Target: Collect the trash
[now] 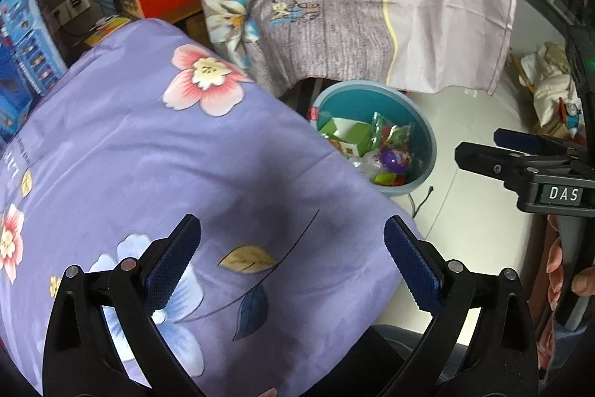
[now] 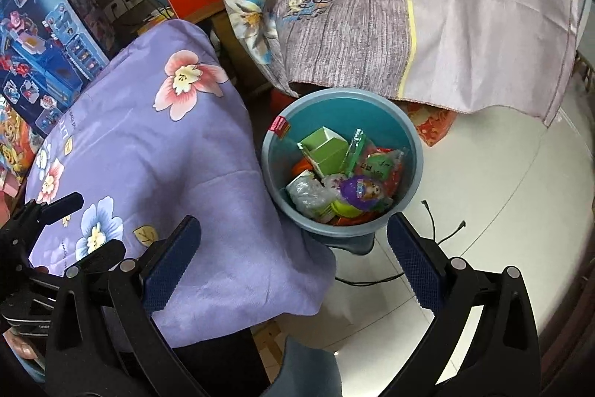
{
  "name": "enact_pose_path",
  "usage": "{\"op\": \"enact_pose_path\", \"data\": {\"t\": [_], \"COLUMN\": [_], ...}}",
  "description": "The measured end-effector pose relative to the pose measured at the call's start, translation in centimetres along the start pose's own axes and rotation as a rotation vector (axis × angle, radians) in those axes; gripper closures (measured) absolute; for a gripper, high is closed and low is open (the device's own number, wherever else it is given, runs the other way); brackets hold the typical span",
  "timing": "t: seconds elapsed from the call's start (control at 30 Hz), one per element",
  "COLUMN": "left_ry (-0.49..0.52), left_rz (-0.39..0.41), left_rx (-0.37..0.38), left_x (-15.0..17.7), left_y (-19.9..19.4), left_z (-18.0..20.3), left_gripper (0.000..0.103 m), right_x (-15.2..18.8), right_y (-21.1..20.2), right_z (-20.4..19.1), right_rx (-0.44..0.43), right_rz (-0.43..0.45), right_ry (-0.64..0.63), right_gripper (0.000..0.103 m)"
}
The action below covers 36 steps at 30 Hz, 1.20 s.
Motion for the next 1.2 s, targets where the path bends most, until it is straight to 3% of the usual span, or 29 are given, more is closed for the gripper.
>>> {"op": "enact_pose_path", "data": {"t": [0.4,1.2], "left_ry": [-0.043,-0.071], "left_rz": [0.032,0.041], "left_rx": [-0.031,-0.039], "left_x": [1.5,1.9], "left_y": [-2.2,-1.8], "left_z": [-1.9,-2.5], "left_gripper": [0.004,0.004], "right_x": [0.5,0.8], "right_y": [-1.2,0.1], "right_z": [-1.5,-1.9], "right_rx": [0.010,0.010], "right_rz": [0.027,-0.006], "right_ry": [-0.044,-0.048], "right_gripper": [0.007,0.007]}}
Point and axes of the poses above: each gripper's, at about its wrist camera, not at the fingertips, and y roughly the way its jaws point, z to its right, x to its underside, the point moved 4 cm from there along y, roughly the way its jaws point, and after that the axes turned 1 degree about y, right-handed, at the moved point
